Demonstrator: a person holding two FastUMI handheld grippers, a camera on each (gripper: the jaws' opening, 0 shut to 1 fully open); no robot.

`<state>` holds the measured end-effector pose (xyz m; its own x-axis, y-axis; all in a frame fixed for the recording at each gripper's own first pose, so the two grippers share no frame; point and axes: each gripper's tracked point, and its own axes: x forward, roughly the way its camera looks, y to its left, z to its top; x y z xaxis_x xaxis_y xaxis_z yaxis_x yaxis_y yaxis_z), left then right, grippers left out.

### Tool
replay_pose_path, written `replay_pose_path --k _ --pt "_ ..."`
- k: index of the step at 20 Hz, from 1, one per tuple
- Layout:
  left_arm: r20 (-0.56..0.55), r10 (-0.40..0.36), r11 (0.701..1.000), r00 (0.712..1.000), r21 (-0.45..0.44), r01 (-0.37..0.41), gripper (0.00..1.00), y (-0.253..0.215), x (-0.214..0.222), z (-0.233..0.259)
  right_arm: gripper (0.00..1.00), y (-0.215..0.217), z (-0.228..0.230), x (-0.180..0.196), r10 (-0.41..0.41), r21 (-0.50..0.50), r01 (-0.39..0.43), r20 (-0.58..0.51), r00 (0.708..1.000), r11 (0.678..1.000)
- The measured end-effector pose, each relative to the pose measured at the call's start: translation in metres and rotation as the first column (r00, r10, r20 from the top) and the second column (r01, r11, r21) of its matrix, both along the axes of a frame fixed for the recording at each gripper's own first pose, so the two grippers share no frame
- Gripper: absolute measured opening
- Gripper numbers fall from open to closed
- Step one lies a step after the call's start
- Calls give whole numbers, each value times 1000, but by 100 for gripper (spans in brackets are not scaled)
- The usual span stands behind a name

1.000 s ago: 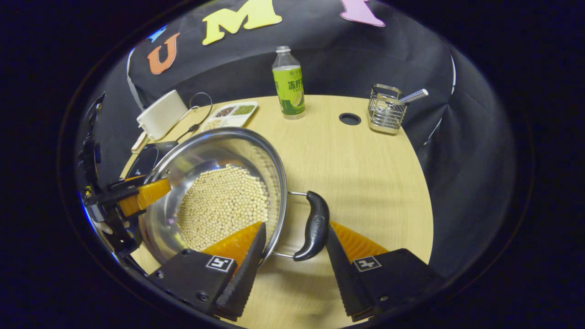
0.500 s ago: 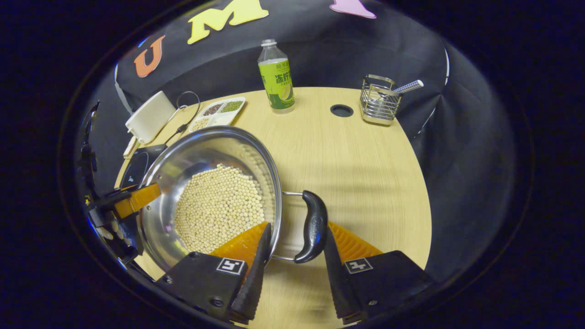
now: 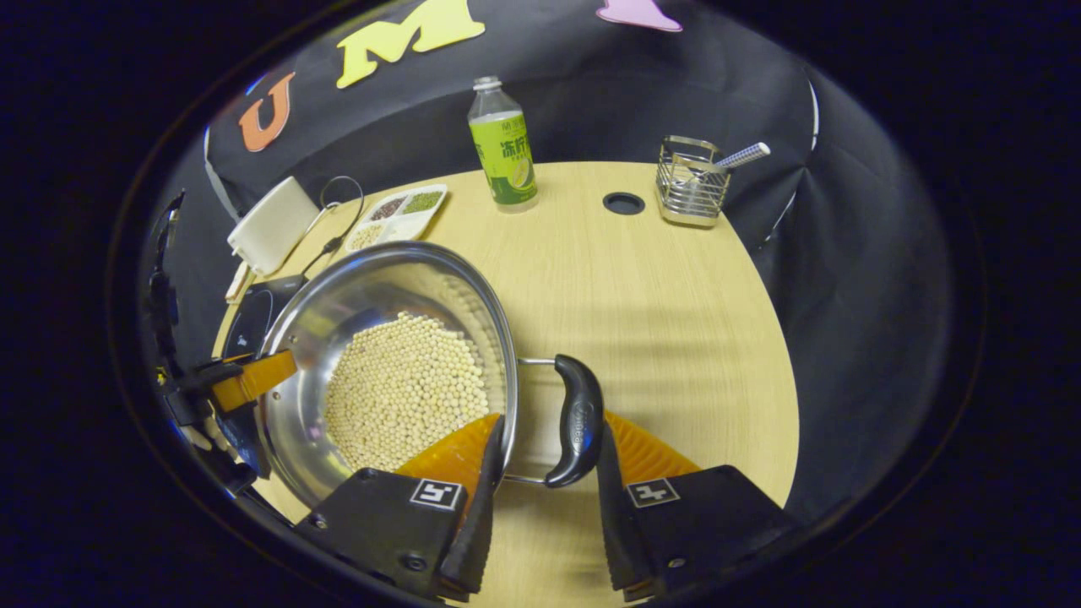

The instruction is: First push the handle of the pot to place it horizontally, then grasp the pot with both hands and set it on the induction cooktop.

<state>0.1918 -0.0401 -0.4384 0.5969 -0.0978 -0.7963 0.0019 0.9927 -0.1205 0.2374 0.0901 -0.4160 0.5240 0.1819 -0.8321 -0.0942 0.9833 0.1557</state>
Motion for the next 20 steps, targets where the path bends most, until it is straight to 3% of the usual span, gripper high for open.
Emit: replay_pose_path --k 1,2,9,20 --pt "-1 -7 1000 1000 -5 7 70 0 -2 1 55 -1 4 -2 -11 3 11 8 1000 1000" --pt "3 -12 1000 1000 -11 12 59 1 -3 3 54 0 7 -5 -22 4 21 11 1000 1000" --pt "29 -40 999 999 -13 40 59 26 -6 26 54 22 33 -19 -32 1 32 37 999 999" --pt "62 -15 1000 998 -17 16 59 87 -8 52 54 80 69 -25 -10 0 10 78 997 1000"
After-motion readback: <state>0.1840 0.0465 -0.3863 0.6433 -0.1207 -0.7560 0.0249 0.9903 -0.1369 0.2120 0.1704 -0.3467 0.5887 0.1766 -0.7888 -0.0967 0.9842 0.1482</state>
